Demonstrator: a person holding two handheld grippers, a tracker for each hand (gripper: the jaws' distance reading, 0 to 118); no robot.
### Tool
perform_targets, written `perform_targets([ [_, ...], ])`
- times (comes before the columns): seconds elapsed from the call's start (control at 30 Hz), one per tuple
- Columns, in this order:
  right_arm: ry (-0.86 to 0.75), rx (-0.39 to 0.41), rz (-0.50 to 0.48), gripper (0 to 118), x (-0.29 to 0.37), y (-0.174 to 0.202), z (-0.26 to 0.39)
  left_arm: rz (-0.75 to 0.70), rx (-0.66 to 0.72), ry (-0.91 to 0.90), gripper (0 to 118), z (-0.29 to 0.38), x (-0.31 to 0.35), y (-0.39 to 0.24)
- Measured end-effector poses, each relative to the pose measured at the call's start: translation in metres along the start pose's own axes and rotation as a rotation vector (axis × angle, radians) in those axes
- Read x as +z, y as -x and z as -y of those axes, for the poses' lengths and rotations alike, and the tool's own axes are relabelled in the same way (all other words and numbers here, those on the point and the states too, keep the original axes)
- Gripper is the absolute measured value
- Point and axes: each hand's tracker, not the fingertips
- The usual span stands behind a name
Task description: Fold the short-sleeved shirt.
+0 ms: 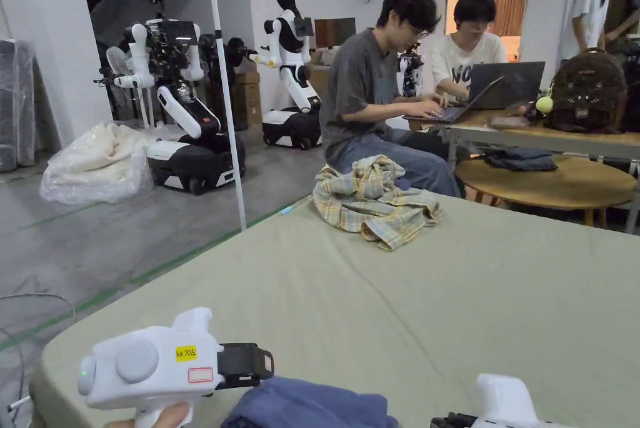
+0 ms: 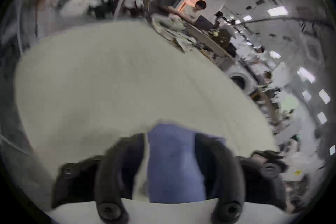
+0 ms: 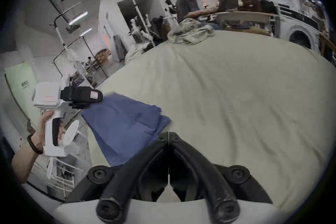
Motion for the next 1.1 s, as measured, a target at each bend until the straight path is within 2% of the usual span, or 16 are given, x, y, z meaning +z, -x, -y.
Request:
perform_targets([
  [0.07, 0.013, 0.011, -0.007, 0, -0.002, 0.003, 0.001, -0.042, 0.004, -0.043, 67, -0.011, 0.008, 0.003],
  [0.13, -0.020, 0.059, 0.017, 0, 0.004, 0.003, 0.003, -0.111, 0.004, -0.090, 67, -0.013, 0.022, -0.008],
  [0.17, -0.028, 0.060, 0.032, 0, 0.007, 0.002, 0.003, -0.097, 0.013, -0.106, 67, -0.013, 0.028, -0.018],
  [0.23, -0.044, 0.053, 0.030, 0, 0.023, -0.002, 0.005, -0.026, -0.054, -0.153, 67, -0.009, 0.041, -0.045],
  [0.33, -0.122, 0.070, 0.076, 0, 0.063, -0.011, 0.007, -0.056, -0.231, -0.248, 67, 0.001, 0.057, -0.112],
  [0.43, -0.192, 0.123, 0.169, 0, 0.112, -0.025, 0.009, 0.074, -0.309, -0.324, 67, 0.014, 0.070, -0.174],
  [0.57, -0.293, 0.145, 0.313, 0, 0.187, -0.052, 0.015, 0.216, -0.371, -0.424, 66, 0.037, 0.086, -0.255],
  [0.6, -0.313, 0.146, 0.350, 0, 0.207, -0.060, 0.017, 0.256, -0.396, -0.440, 63, 0.046, 0.092, -0.276],
  [0.7, -0.401, 0.121, 0.453, 0, 0.267, -0.083, 0.024, 0.360, -0.454, -0.547, 41, 0.073, 0.104, -0.331],
  [0.8, -0.479, 0.100, 0.599, 0, 0.318, -0.099, 0.033, 0.423, -0.531, -0.533, 5, 0.087, 0.107, -0.379],
  [0.83, -0.500, 0.095, 0.663, 0, 0.330, -0.103, 0.036, 0.455, -0.549, -0.534, 0, 0.092, 0.109, -0.391],
  [0.9, -0.523, 0.078, 0.768, 0, 0.350, -0.113, 0.043, 0.447, -0.579, -0.551, 0, 0.101, 0.113, -0.408],
  [1.0, -0.573, 0.035, 0.814, 0, 0.374, -0.123, 0.059, 0.339, -0.679, -0.620, 0, 0.116, 0.128, -0.422],
  [1.1, -0.653, -0.047, 0.823, 0, 0.387, -0.124, 0.080, 0.340, -0.600, -0.590, 0, 0.118, 0.138, -0.413],
])
